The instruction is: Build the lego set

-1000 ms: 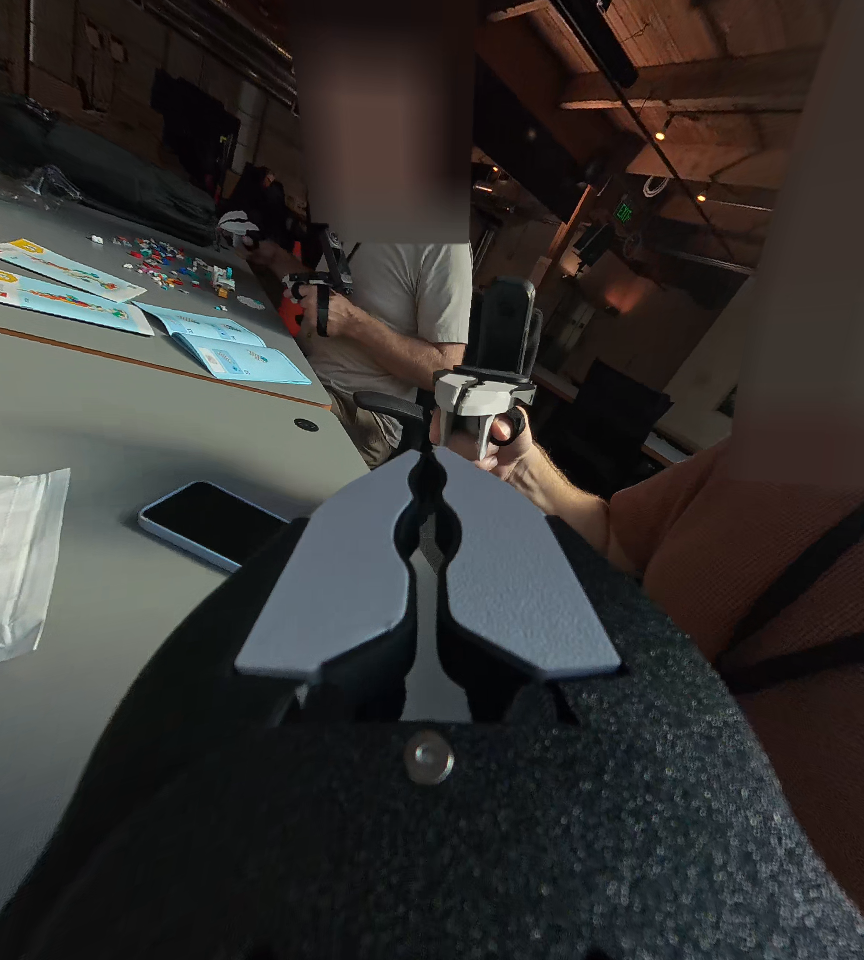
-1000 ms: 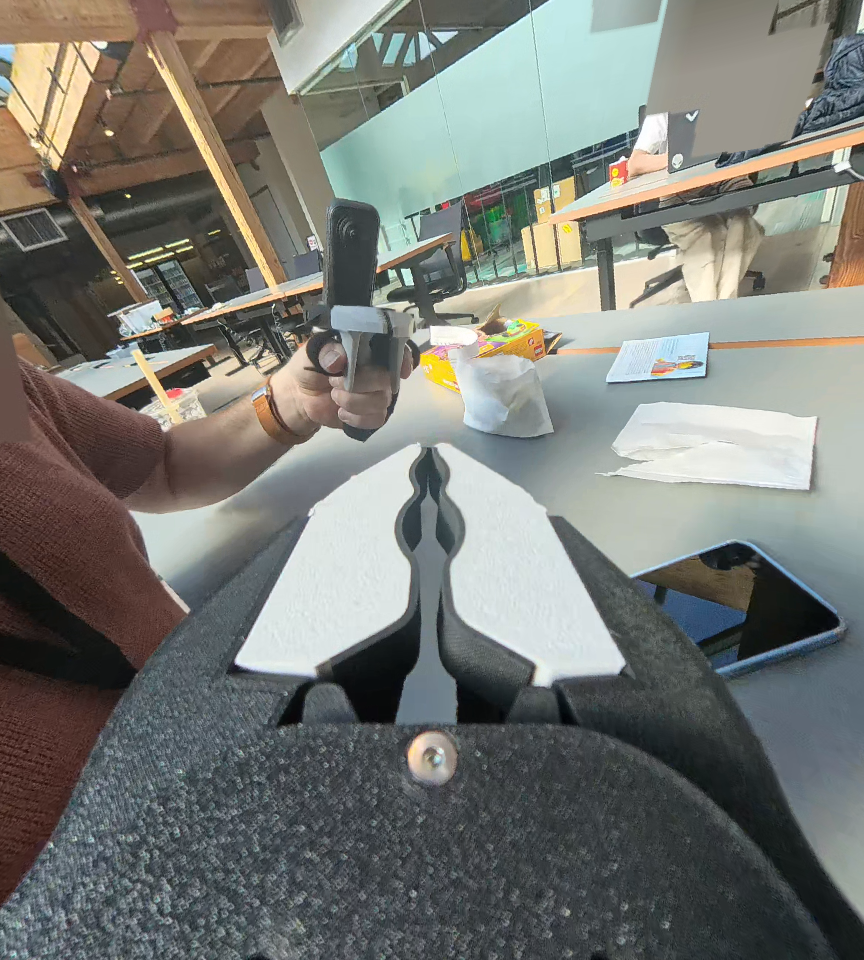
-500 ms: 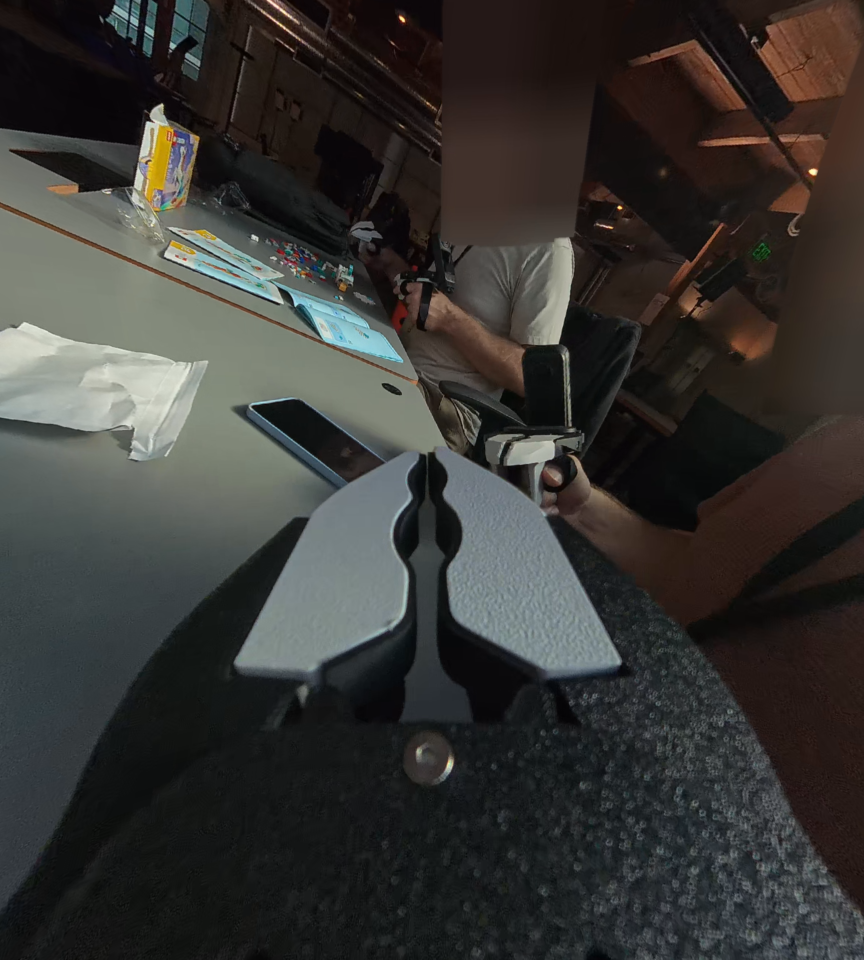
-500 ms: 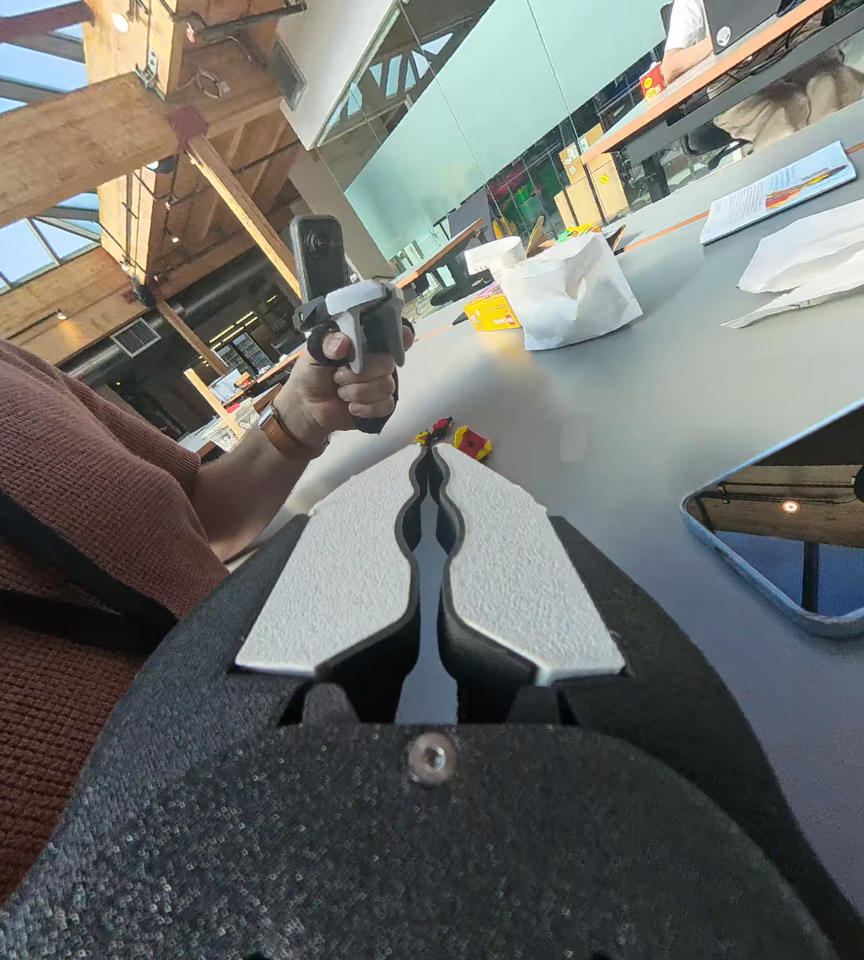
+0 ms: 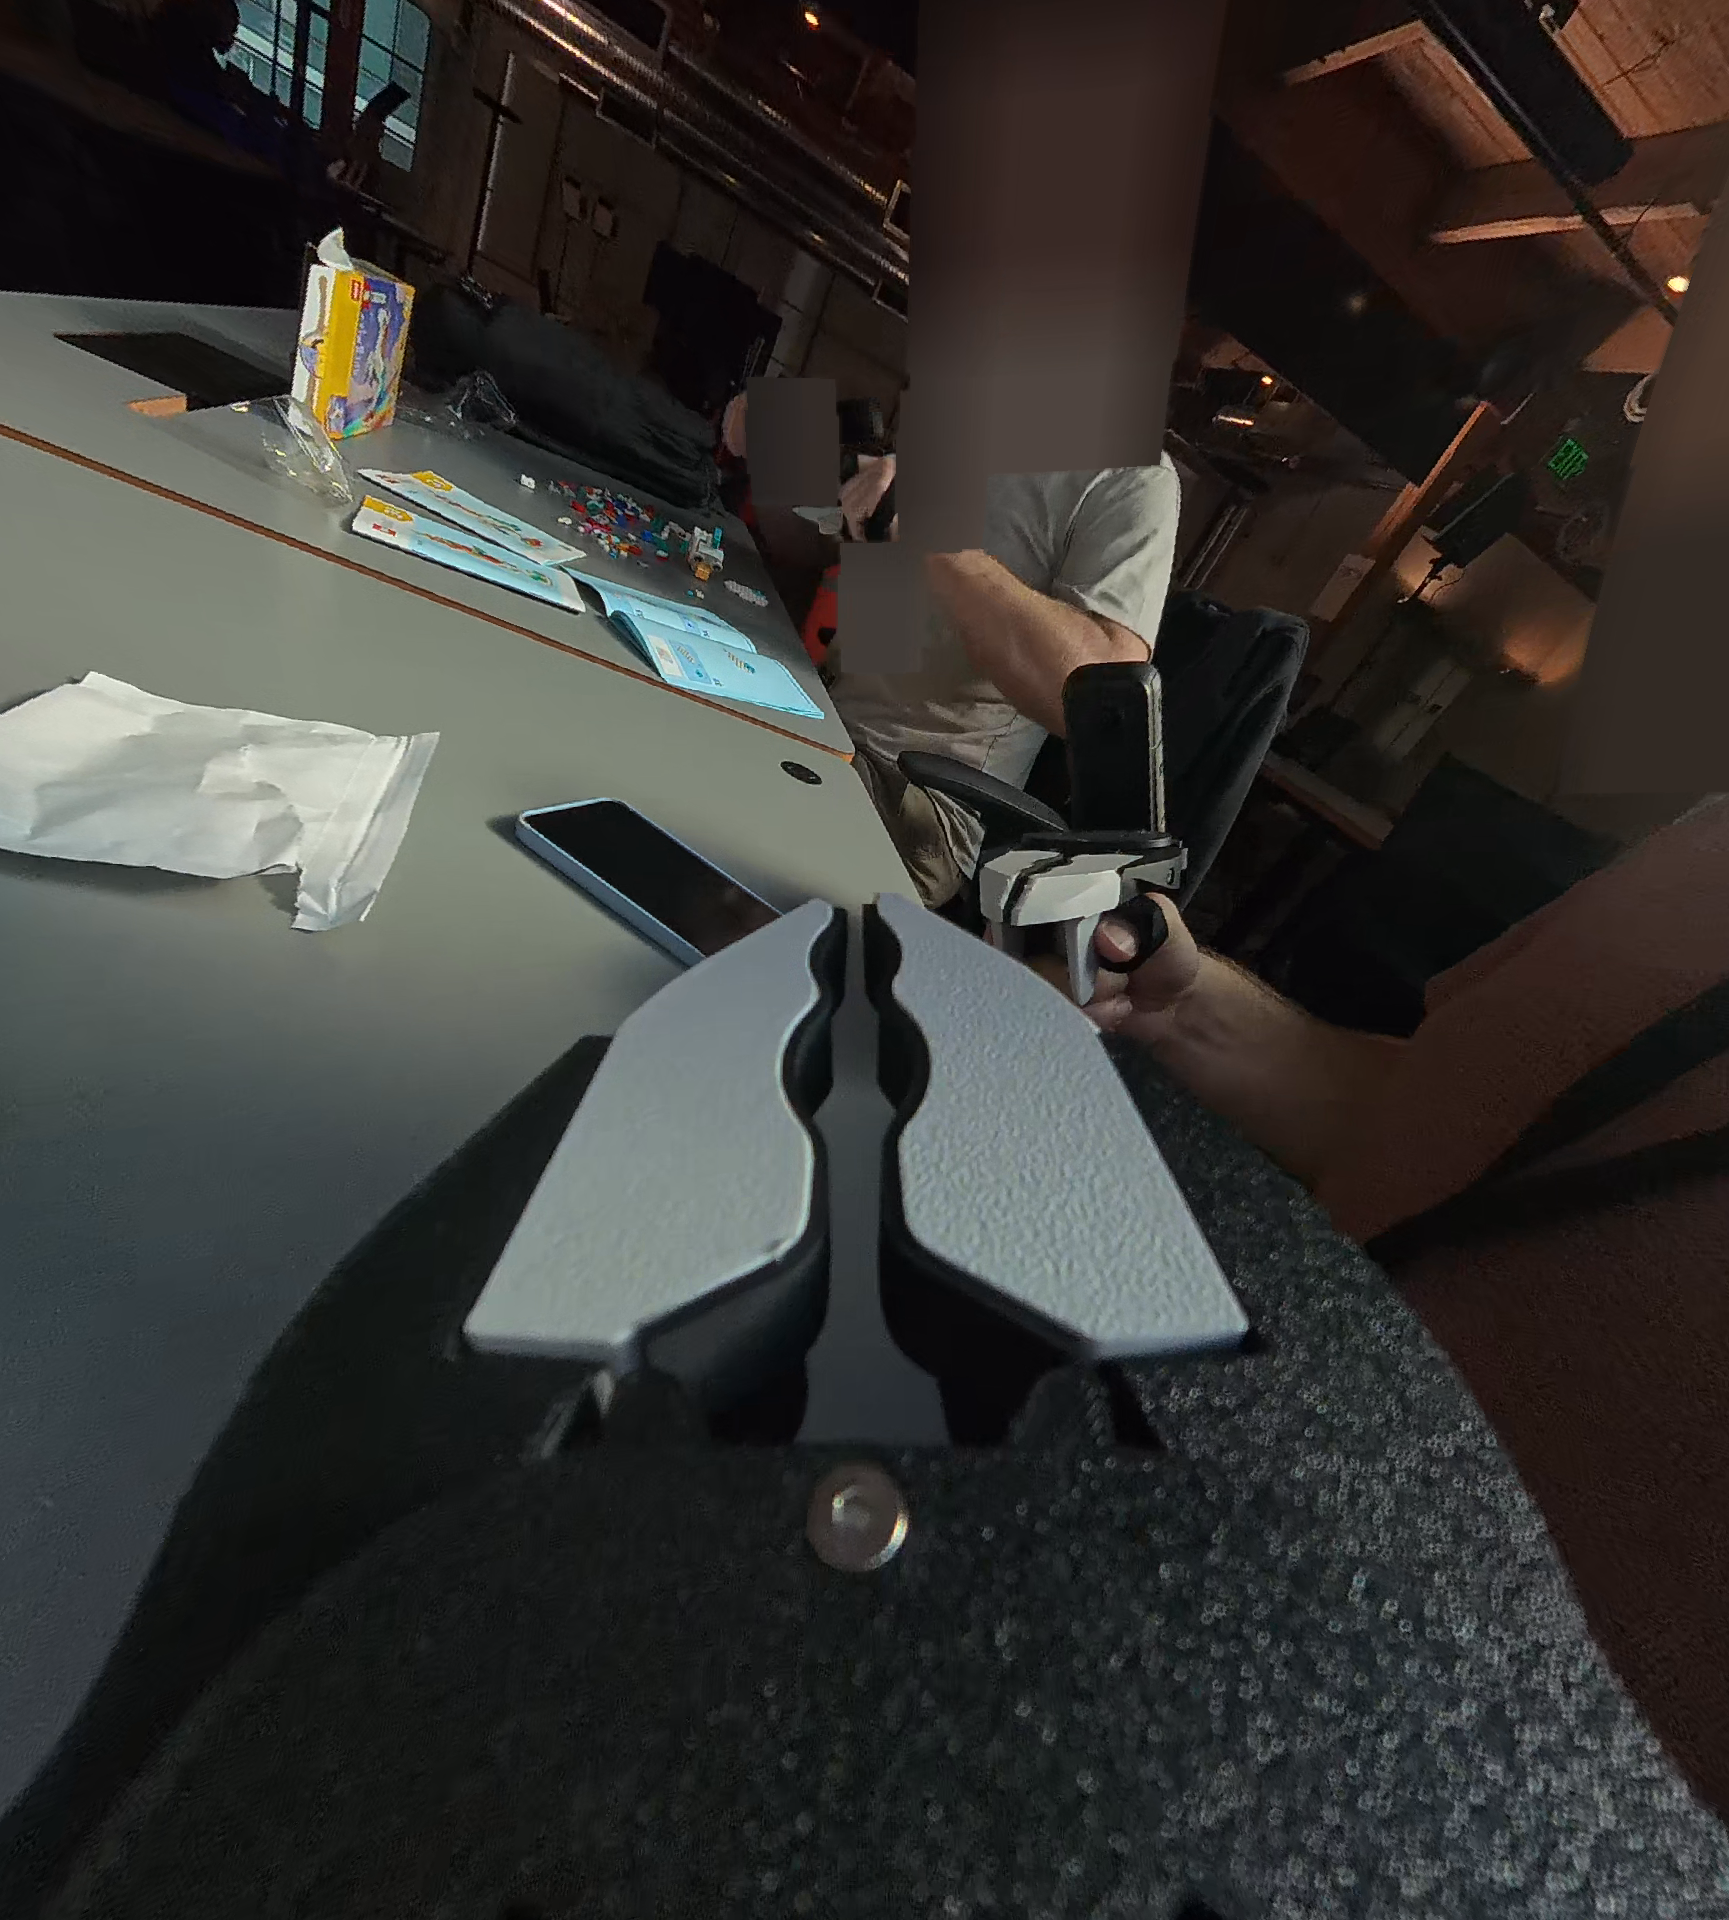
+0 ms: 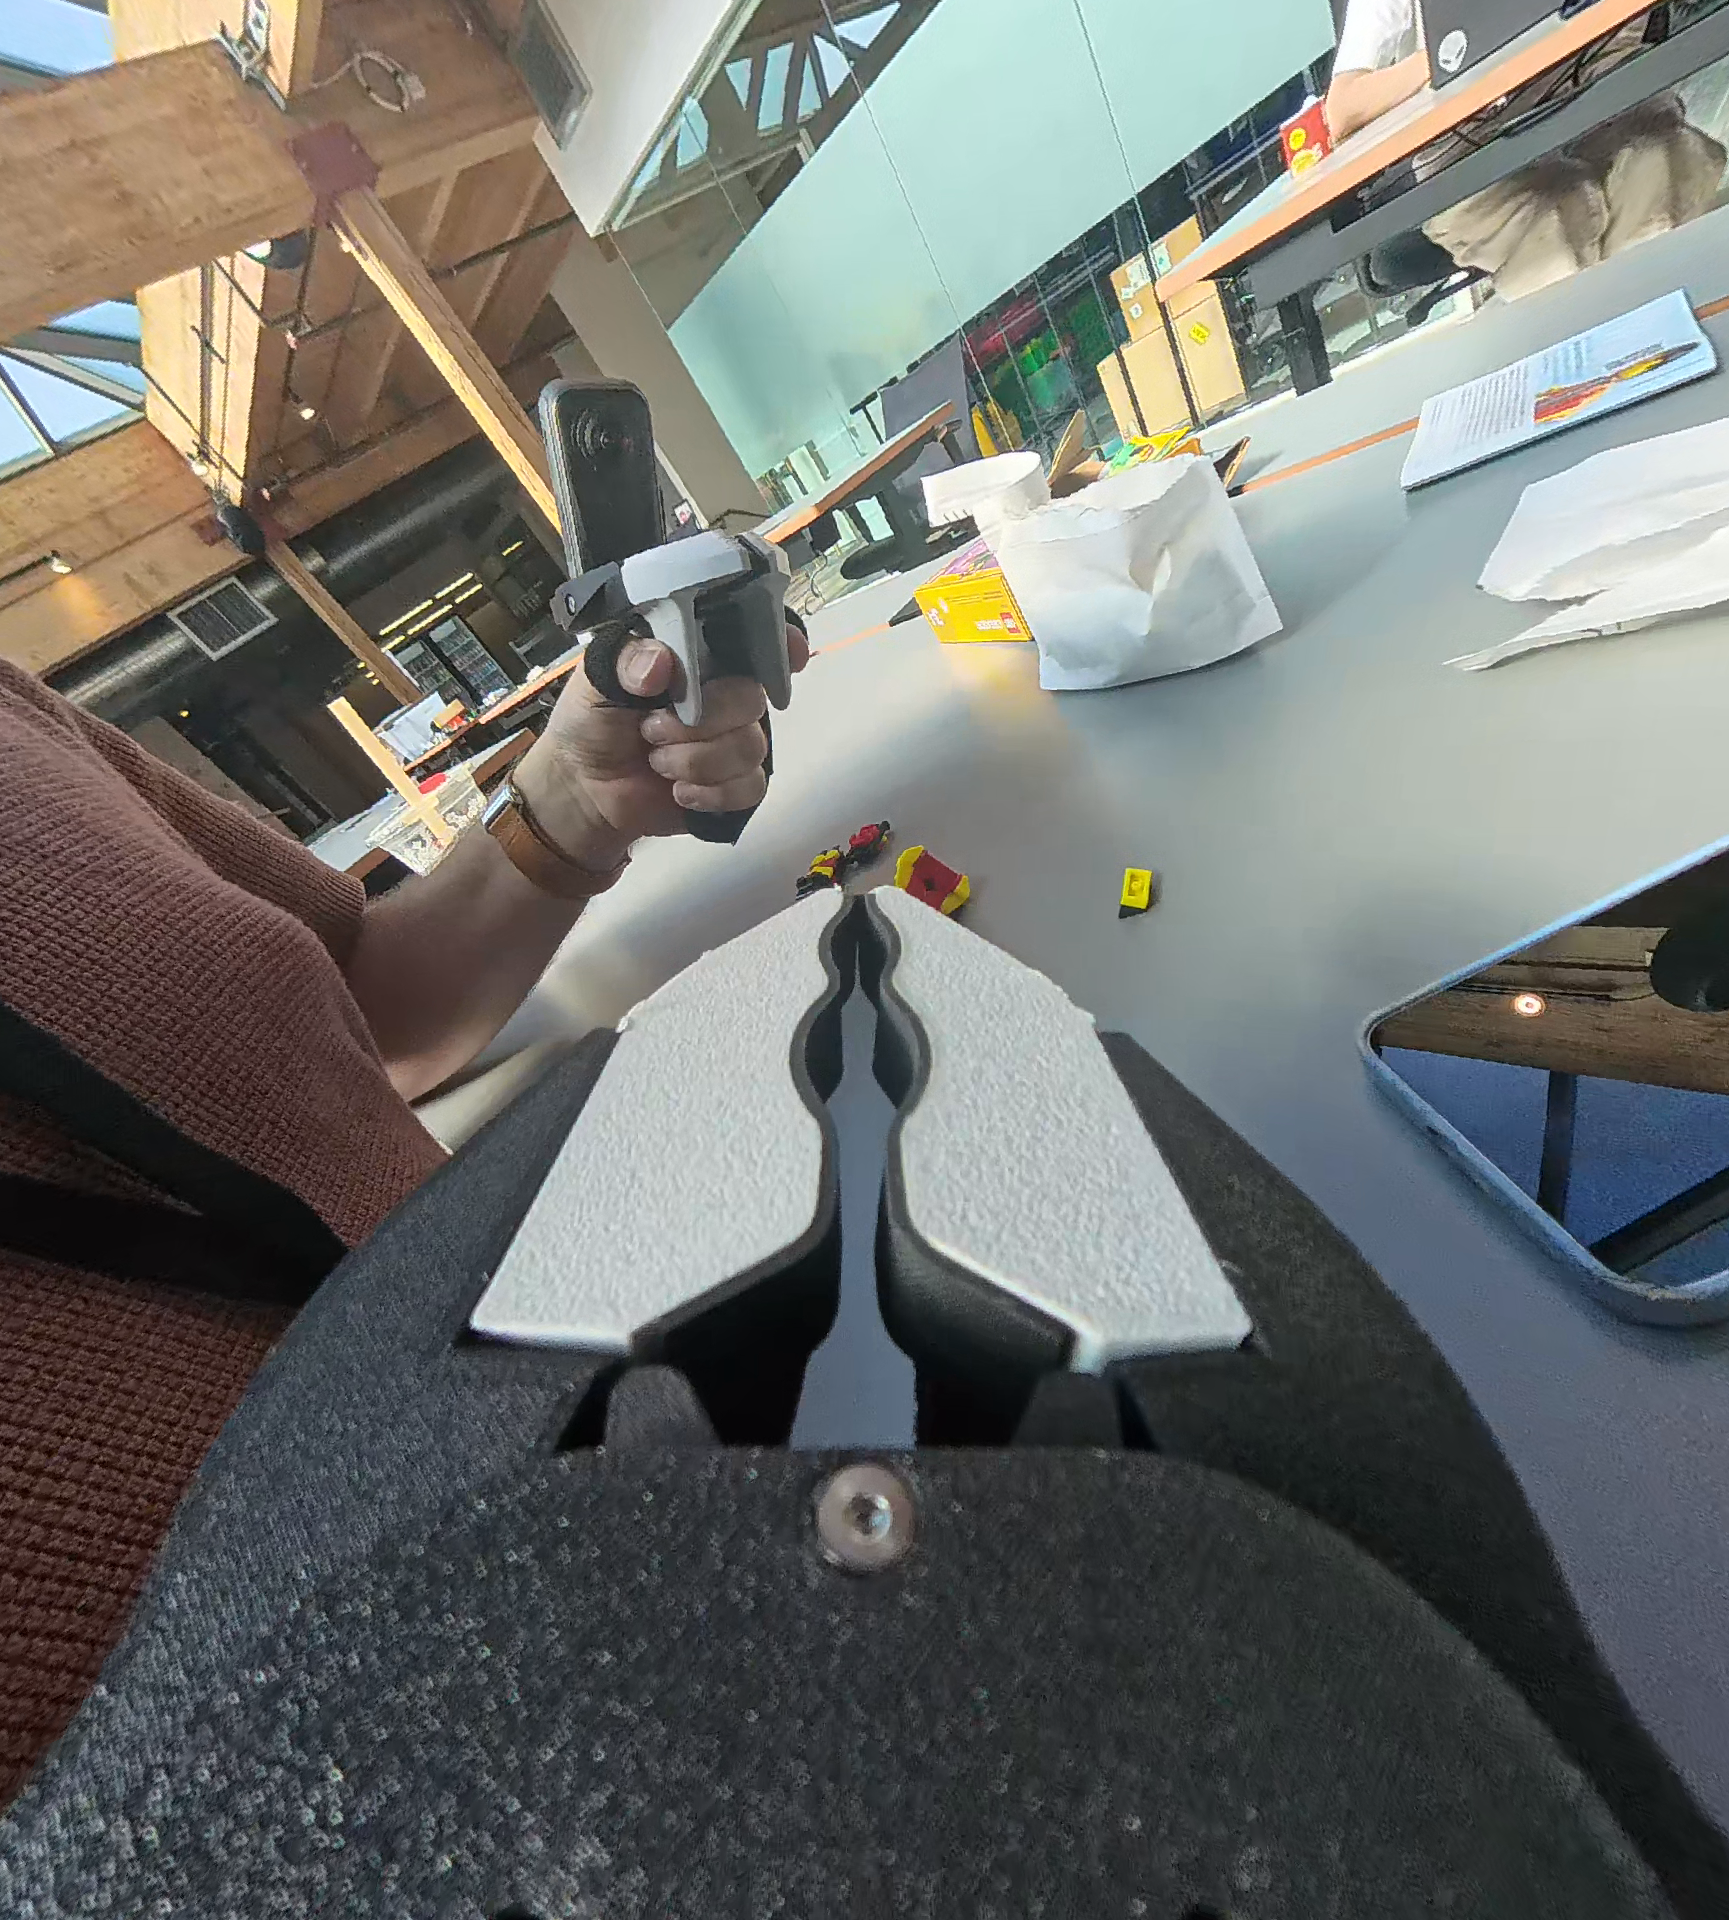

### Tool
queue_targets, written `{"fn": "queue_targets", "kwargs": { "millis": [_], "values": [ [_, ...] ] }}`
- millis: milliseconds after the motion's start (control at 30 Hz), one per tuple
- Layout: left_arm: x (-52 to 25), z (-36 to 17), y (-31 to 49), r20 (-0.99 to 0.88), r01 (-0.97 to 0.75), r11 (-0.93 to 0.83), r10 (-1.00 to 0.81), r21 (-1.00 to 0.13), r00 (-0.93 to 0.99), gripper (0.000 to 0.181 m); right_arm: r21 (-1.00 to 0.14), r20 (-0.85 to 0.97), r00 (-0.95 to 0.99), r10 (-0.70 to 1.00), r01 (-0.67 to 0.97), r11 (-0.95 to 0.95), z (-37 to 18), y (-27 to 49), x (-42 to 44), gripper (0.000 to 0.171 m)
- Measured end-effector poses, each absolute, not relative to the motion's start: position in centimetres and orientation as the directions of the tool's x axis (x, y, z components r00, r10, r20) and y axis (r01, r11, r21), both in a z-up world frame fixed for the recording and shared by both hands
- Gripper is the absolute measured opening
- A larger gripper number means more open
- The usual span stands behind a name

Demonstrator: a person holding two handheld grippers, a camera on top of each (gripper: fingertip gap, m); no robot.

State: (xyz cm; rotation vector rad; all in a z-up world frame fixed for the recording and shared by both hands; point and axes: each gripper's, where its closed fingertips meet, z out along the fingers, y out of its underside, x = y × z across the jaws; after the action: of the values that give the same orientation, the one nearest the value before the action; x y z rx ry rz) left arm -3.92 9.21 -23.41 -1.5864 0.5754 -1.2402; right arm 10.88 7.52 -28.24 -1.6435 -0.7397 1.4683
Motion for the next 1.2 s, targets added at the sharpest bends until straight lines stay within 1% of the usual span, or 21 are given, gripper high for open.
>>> {"fn": "queue_targets", "kwargs": {
  "millis": [533,600,667,733,800,833,900,1000,1100,1167,1200],
  "values": [
    [-4.1,-23.8,9.2,0.438,0.200,-0.391,-0.820,-0.899,0.368,0.002,-0.852,-0.523,0.155,0.838,-0.074,-0.518,-28.5,7.8,10.5,0.000],
    [-4.3,-23.7,9.3,0.408,0.168,-0.372,-0.826,-0.913,0.389,0.002,-0.878,-0.473,0.205,0.857,-0.031,-0.477,-28.8,8.1,10.6,0.003],
    [-4.7,-23.8,9.9,0.323,0.074,-0.325,-0.837,-0.943,0.442,0.002,-0.914,-0.356,0.311,0.881,0.082,-0.398,-29.8,9.1,10.6,0.006],
    [-5.5,-25.2,10.7,0.194,-0.112,-0.283,-0.847,-0.953,0.495,0.003,-0.924,-0.216,0.374,0.902,0.221,-0.313,-30.7,10.1,10.2,0.006],
    [-6.2,-27.6,11.2,0.068,-0.335,-0.263,-0.865,-0.905,0.496,0.005,-0.898,-0.124,0.378,0.918,0.351,-0.266,-31.7,10.7,8.9,0.007],
    [-6.3,-28.7,11.2,0.017,-0.434,-0.249,-0.882,-0.866,0.471,0.006,-0.880,-0.099,0.348,0.932,0.407,-0.245,-32.3,10.6,8.0,0.007],
    [-5.7,-30.5,11.3,-0.046,-0.574,-0.216,-0.913,-0.790,0.406,0.007,-0.844,-0.034,0.322,0.946,0.498,-0.200,-33.4,11.4,6.4,0.007],
    [-3.4,-31.9,11.8,-0.092,-0.658,-0.127,-0.954,-0.743,0.287,0.007,-0.767,0.051,0.309,0.950,0.621,-0.160,-35.2,12.9,4.1,0.008],
    [-2.2,-33.8,13.1,-0.035,-0.690,-0.181,-0.957,-0.701,0.287,0.007,-0.727,0.104,0.260,0.960,0.679,-0.105,-36.4,13.3,1.9,0.008],
    [-1.5,-34.5,13.2,0.002,-0.692,-0.218,-0.954,-0.689,0.298,0.006,-0.676,0.175,0.239,0.955,0.735,-0.060,-37.2,14.0,1.9,0.010],
    [-1.3,-34.8,13.3,0.001,-0.691,-0.229,-0.950,-0.686,0.314,0.006,-0.661,0.178,0.215,0.960,0.749,-0.045,-37.5,14.0,1.9,0.011]
  ]
}}
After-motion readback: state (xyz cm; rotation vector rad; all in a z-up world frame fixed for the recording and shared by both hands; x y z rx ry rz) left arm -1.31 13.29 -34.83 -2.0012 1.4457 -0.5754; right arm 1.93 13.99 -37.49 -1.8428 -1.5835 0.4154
